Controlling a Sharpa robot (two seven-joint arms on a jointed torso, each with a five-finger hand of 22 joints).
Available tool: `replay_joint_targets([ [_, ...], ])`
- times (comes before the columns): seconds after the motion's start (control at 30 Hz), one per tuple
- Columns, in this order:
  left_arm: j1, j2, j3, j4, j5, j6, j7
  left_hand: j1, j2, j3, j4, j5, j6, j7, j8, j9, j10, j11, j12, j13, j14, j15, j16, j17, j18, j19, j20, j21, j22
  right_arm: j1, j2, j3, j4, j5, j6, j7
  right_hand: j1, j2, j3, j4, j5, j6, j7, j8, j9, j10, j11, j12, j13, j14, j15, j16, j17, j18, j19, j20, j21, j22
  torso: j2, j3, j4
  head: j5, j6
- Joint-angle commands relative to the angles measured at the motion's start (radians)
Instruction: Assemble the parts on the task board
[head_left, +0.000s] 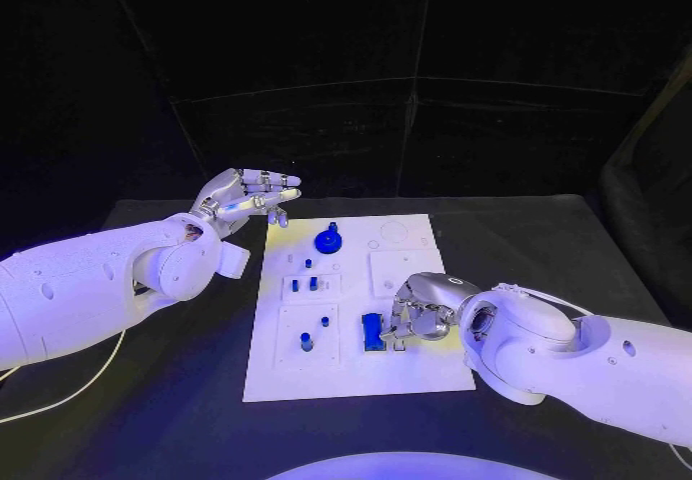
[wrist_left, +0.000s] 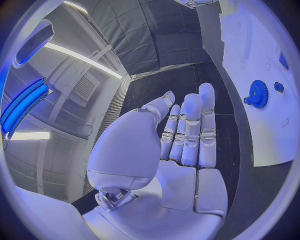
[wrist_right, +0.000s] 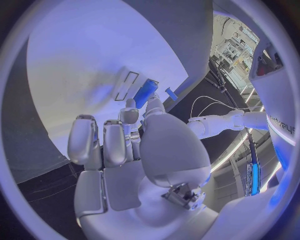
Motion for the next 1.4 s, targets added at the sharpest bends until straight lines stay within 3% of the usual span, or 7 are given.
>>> replay_joint_targets([
  [0.03,0.002,-0.001,0.001,0.003,0.003,0.011,0.003,-0.002,0.005,-0.003,-0.004,0.000,-0.002,0.004,0.005,-0.001,-0.006,-0.002,0.006,-0.001,-0.008,-0.001,-0.005,-0.001,0.006,0.000,0.001,-0.003,-0.001,0.001,-0.024,0.000,0.013,0.069,-0.089,0.070,0.000,0.002,-0.008,0.002,0.011,-0.030,0.008,-0.015,-0.006,-0.013,0.006,-0.010,-0.007,0.038,0.000,-0.005,-0.002,-0.008,-0.003,0.004,-0.004,-0.006,0.000,0.0000,-0.0006,-0.002,0.002],
  [0.23,0.002,-0.005,0.001,0.005,0.003,0.011,0.004,-0.002,0.005,-0.003,-0.004,0.000,-0.002,0.004,0.005,-0.001,-0.006,-0.002,0.006,-0.001,-0.008,-0.001,-0.005,-0.001,0.006,0.000,0.001,-0.003,-0.001,0.008,-0.120,0.001,0.048,0.200,-0.163,0.138,0.058,0.019,0.000,-0.021,0.047,-0.109,0.037,-0.077,-0.035,-0.013,0.028,0.008,0.010,0.040,0.017,-0.001,0.007,-0.009,-0.001,0.019,-0.002,-0.002,-0.003,-0.0017,-0.0028,-0.028,0.009],
  [0.4,0.002,-0.007,0.001,0.006,0.003,0.010,0.004,-0.002,0.005,-0.003,-0.004,0.000,-0.002,0.004,0.005,-0.001,-0.006,-0.002,0.006,-0.001,-0.008,-0.001,-0.005,-0.001,0.006,0.000,0.001,-0.003,-0.001,0.039,-0.185,0.001,0.047,0.253,-0.190,0.181,0.078,0.024,-0.001,-0.032,0.056,-0.113,0.042,-0.090,-0.046,-0.016,0.033,0.006,0.009,0.039,0.022,-0.002,0.005,-0.008,-0.003,0.024,-0.003,-0.003,-0.008,-0.0029,-0.0079,-0.060,0.014],
  [0.57,0.002,-0.003,0.001,0.005,0.003,0.012,0.004,-0.002,0.005,-0.003,-0.004,0.000,-0.002,0.004,0.005,-0.001,-0.006,-0.002,0.006,-0.001,-0.008,-0.001,-0.005,-0.001,0.006,0.000,0.001,-0.003,-0.001,0.052,-0.208,0.001,0.023,0.292,-0.195,0.204,0.085,0.028,-0.002,-0.036,0.067,-0.108,0.043,-0.095,-0.051,-0.026,0.034,-0.010,-0.003,0.036,0.024,-0.013,-0.008,-0.005,-0.012,0.027,-0.011,-0.017,-0.011,-0.0036,-0.0104,-0.073,0.015],
  [0.8,0.001,0.000,0.000,0.001,0.003,0.012,0.004,-0.002,0.005,-0.003,-0.004,0.000,-0.002,0.004,0.005,-0.001,-0.006,-0.002,0.006,-0.001,-0.008,-0.001,-0.005,-0.001,0.006,0.000,0.001,-0.003,-0.001,0.069,-0.232,0.002,-0.020,0.308,-0.182,0.216,0.099,0.035,-0.003,-0.043,0.080,-0.101,0.044,-0.100,-0.058,-0.032,0.034,-0.019,-0.011,0.034,0.024,-0.018,-0.013,-0.003,-0.017,0.028,-0.015,-0.024,-0.012,-0.0023,-0.0118,-0.085,0.013],
  [1.2,0.001,0.003,0.000,-0.002,0.003,0.013,0.004,-0.002,0.006,-0.004,-0.004,0.000,-0.002,0.004,0.006,-0.001,-0.008,-0.002,0.008,-0.001,-0.009,0.000,-0.004,-0.003,0.006,0.000,0.001,-0.005,-0.003,0.086,-0.281,0.002,-0.054,0.307,-0.096,0.174,0.089,0.039,-0.013,-0.035,0.083,-0.093,0.043,-0.106,-0.065,-0.029,0.034,-0.017,-0.010,0.035,0.024,-0.017,-0.010,-0.004,-0.016,0.029,-0.015,-0.022,-0.011,-0.0038,-0.0102,-0.127,0.018],
  [1.4,0.001,0.005,0.000,-0.005,0.003,0.013,0.004,-0.002,0.006,-0.004,-0.004,0.000,-0.002,0.004,0.006,-0.001,-0.008,-0.002,0.008,-0.001,-0.009,0.000,-0.004,-0.003,0.006,0.000,0.001,-0.005,-0.003,0.089,-0.307,0.002,-0.065,0.301,-0.061,0.155,0.094,0.042,-0.017,-0.036,0.103,-0.087,0.042,-0.111,-0.071,-0.029,0.033,-0.018,-0.011,0.035,0.024,-0.017,-0.010,-0.004,-0.015,0.028,-0.014,-0.021,-0.014,-0.0041,-0.0136,-0.171,0.020],
])
